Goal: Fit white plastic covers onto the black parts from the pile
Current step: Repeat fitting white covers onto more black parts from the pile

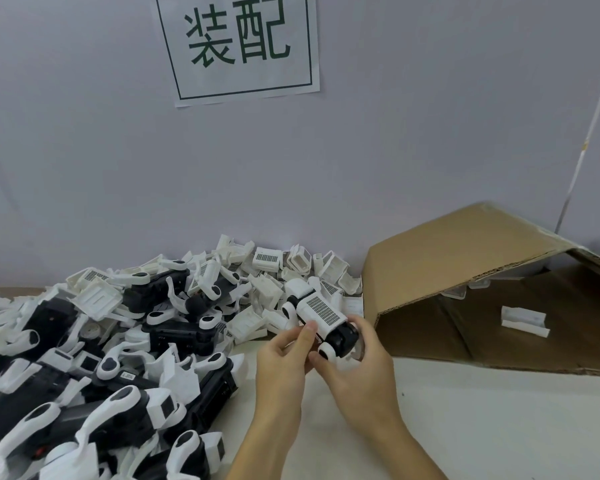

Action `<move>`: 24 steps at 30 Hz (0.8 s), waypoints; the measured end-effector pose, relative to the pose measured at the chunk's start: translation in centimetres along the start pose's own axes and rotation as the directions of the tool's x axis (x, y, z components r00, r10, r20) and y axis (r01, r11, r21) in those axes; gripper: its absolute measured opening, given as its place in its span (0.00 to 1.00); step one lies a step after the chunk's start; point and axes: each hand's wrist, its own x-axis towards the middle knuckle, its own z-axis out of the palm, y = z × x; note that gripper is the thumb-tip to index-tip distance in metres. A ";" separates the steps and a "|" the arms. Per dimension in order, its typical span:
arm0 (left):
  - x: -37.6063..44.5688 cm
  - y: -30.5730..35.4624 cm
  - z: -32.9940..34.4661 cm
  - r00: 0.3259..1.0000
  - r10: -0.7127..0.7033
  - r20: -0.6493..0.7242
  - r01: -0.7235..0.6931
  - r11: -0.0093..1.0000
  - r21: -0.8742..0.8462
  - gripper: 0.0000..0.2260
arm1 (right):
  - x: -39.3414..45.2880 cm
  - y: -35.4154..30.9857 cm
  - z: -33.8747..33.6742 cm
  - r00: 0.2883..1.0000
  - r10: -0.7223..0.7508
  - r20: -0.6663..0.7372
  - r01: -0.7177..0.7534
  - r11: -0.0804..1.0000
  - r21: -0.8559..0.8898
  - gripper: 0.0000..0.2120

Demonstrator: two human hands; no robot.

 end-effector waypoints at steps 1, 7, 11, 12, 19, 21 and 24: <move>-0.1 0.1 0.1 1.000 0.003 -0.001 -0.003 1.000 0.026 0.10 | 0.0 0.1 0.0 1.000 -0.020 -0.010 0.020 0.999 -0.041 0.30; -0.5 0.8 0.2 0.998 -0.049 -0.036 0.052 0.996 0.076 0.15 | -0.3 0.2 0.5 0.955 -0.290 0.063 0.294 0.890 -0.348 0.37; -0.5 1.1 0.1 0.990 -0.076 -0.114 0.072 0.997 -0.040 0.18 | -0.3 0.0 0.4 0.927 -0.338 0.165 0.376 0.844 -0.382 0.32; -0.4 1.1 0.0 0.990 -0.064 -0.125 0.058 0.997 -0.053 0.17 | -0.4 -0.2 0.4 0.946 -0.280 0.166 0.321 0.887 -0.333 0.31; -0.5 1.0 -0.5 0.964 0.179 -0.195 -0.149 0.976 0.161 0.18 | 0.6 -0.9 -1.1 0.996 0.074 -0.039 -0.060 0.958 0.281 0.21; -0.3 0.8 -0.6 0.931 0.277 -0.236 -0.219 0.944 0.245 0.14 | 1.0 -0.8 -1.6 0.990 0.134 -0.051 -0.110 0.937 0.331 0.19; -0.1 0.7 -0.6 0.922 0.317 -0.224 -0.244 0.922 0.301 0.03 | 1.5 -0.3 -1.9 0.971 0.240 -0.016 -0.213 0.887 0.409 0.18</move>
